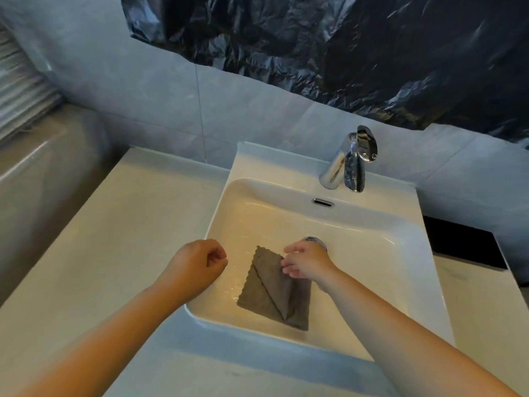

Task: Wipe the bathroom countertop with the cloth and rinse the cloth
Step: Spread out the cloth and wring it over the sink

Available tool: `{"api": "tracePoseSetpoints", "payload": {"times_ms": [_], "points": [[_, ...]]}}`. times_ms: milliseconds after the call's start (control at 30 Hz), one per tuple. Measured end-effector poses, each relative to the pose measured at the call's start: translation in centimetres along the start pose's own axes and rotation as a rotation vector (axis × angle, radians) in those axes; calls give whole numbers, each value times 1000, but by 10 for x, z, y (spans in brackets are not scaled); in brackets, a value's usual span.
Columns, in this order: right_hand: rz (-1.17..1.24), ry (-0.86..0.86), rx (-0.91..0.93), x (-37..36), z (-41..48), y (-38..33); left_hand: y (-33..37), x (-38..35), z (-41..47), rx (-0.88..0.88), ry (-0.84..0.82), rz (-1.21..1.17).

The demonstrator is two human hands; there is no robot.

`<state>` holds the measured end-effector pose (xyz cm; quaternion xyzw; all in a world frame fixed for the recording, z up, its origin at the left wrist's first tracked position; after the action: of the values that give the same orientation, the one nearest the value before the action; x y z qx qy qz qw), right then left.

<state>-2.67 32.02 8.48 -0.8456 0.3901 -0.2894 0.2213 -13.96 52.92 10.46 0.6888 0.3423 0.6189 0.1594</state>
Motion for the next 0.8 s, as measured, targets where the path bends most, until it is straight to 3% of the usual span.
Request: {"api": "tracePoseSetpoints", "payload": {"times_ms": [167, 433, 667, 800], "points": [[-74, 131, -2, 32, -13, 34, 31, -48, 13, -134, -139, 26], [96, 229, -64, 66, -37, 87, 64, -102, 48, -357, -436, 271], [120, 224, -4, 68, -39, 87, 52, -79, 40, -343, -449, 182], [-130, 114, 91, 46, -33, 80, 28, -52, 22, -361, -500, 346]]}}
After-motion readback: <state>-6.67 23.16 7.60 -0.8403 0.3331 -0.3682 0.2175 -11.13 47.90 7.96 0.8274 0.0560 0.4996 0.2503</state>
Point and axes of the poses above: each hand's wrist, its own z-axis towards the middle knuckle, its own x-axis out of the back of the hand, y = z × x, the point moved 3 cm from there along z, towards the middle knuckle, and after that the axes turned 6 degrees about -x, right-handed, at the moved point
